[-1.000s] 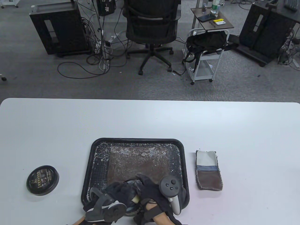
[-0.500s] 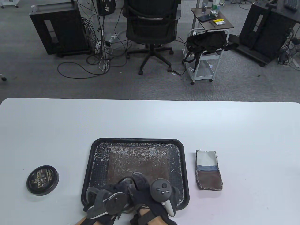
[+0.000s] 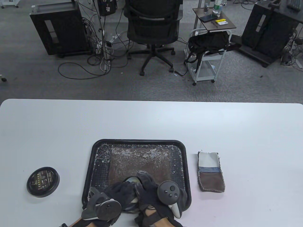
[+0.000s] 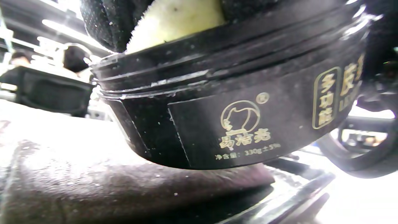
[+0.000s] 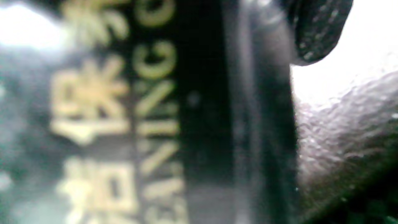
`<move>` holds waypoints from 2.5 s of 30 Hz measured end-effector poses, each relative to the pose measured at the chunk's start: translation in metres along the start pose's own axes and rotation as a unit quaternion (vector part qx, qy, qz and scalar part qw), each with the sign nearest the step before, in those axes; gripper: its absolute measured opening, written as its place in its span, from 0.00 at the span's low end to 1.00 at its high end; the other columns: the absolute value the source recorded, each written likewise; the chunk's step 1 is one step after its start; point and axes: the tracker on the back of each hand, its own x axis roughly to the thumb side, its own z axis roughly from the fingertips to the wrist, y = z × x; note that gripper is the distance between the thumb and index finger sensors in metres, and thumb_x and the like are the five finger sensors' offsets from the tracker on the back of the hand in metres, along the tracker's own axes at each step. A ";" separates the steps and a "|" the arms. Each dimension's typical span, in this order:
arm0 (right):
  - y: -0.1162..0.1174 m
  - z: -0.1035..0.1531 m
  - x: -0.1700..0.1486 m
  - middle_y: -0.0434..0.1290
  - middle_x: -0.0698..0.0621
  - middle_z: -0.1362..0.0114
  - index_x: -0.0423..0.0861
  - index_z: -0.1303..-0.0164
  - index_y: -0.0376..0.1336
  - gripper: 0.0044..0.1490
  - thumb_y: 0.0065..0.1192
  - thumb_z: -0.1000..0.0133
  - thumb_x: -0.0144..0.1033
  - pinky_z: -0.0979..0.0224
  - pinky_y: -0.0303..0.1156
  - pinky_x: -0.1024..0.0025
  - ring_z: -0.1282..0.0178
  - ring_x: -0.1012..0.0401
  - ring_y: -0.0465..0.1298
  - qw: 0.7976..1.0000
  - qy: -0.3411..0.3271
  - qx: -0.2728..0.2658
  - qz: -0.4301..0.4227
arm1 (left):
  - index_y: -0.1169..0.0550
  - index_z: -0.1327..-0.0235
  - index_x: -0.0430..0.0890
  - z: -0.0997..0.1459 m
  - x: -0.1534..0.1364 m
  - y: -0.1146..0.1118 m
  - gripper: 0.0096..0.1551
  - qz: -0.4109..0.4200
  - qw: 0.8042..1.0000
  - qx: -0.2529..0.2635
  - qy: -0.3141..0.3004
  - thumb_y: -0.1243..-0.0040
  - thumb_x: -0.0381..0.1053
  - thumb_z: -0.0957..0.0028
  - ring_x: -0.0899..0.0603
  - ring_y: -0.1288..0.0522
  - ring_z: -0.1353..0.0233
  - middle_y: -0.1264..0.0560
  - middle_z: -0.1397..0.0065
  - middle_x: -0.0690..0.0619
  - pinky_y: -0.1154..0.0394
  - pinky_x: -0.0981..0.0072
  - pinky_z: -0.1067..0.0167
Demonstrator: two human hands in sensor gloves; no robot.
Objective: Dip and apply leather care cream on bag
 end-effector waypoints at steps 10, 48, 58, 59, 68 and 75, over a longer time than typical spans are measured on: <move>-0.002 -0.001 -0.005 0.71 0.31 0.31 0.37 0.34 0.68 0.36 0.59 0.48 0.44 0.46 0.76 0.42 0.58 0.43 0.83 0.998 0.010 0.025 -0.048 | 0.19 0.48 0.63 0.005 -0.001 0.004 0.29 0.033 0.996 0.006 -0.080 0.31 0.53 0.69 0.50 0.22 0.31 0.22 0.34 0.61 0.25 0.59 0.32; -0.037 -0.009 -0.018 0.69 0.30 0.28 0.37 0.30 0.66 0.38 0.56 0.46 0.44 0.44 0.75 0.41 0.54 0.41 0.84 0.995 0.060 -0.016 -0.078 | 0.19 0.47 0.53 0.005 0.003 0.016 0.28 0.024 0.992 0.124 0.028 0.35 0.58 0.62 0.47 0.11 0.44 0.14 0.43 0.52 0.17 0.55 0.46; -0.099 -0.014 -0.036 0.69 0.32 0.28 0.38 0.30 0.66 0.37 0.56 0.46 0.44 0.43 0.75 0.41 0.53 0.41 0.83 0.987 0.070 -0.138 -0.054 | 0.21 0.44 0.52 0.017 -0.014 0.031 0.29 0.080 0.979 0.180 0.058 0.36 0.58 0.60 0.46 0.12 0.43 0.15 0.41 0.50 0.18 0.55 0.44; -0.108 -0.013 -0.038 0.68 0.32 0.27 0.38 0.29 0.65 0.37 0.56 0.46 0.44 0.43 0.75 0.41 0.53 0.41 0.83 0.984 0.072 -0.153 -0.059 | 0.21 0.44 0.52 0.017 -0.017 0.030 0.29 0.084 0.979 0.172 0.066 0.36 0.58 0.60 0.46 0.12 0.43 0.16 0.41 0.50 0.18 0.54 0.44; -0.206 0.014 -0.077 0.64 0.35 0.23 0.40 0.26 0.62 0.37 0.54 0.45 0.44 0.37 0.71 0.39 0.45 0.40 0.80 0.931 0.110 -0.326 -0.123 | 0.22 0.43 0.52 0.022 -0.031 0.036 0.29 0.106 0.974 0.183 0.080 0.36 0.57 0.60 0.45 0.14 0.41 0.17 0.39 0.50 0.20 0.52 0.41; -0.262 0.039 -0.117 0.60 0.36 0.21 0.41 0.24 0.58 0.38 0.53 0.44 0.44 0.34 0.69 0.39 0.41 0.40 0.78 0.873 0.155 -0.439 -0.147 | 0.22 0.42 0.52 0.023 -0.035 0.034 0.30 0.105 0.975 0.174 0.087 0.36 0.57 0.59 0.45 0.15 0.40 0.18 0.38 0.50 0.21 0.52 0.40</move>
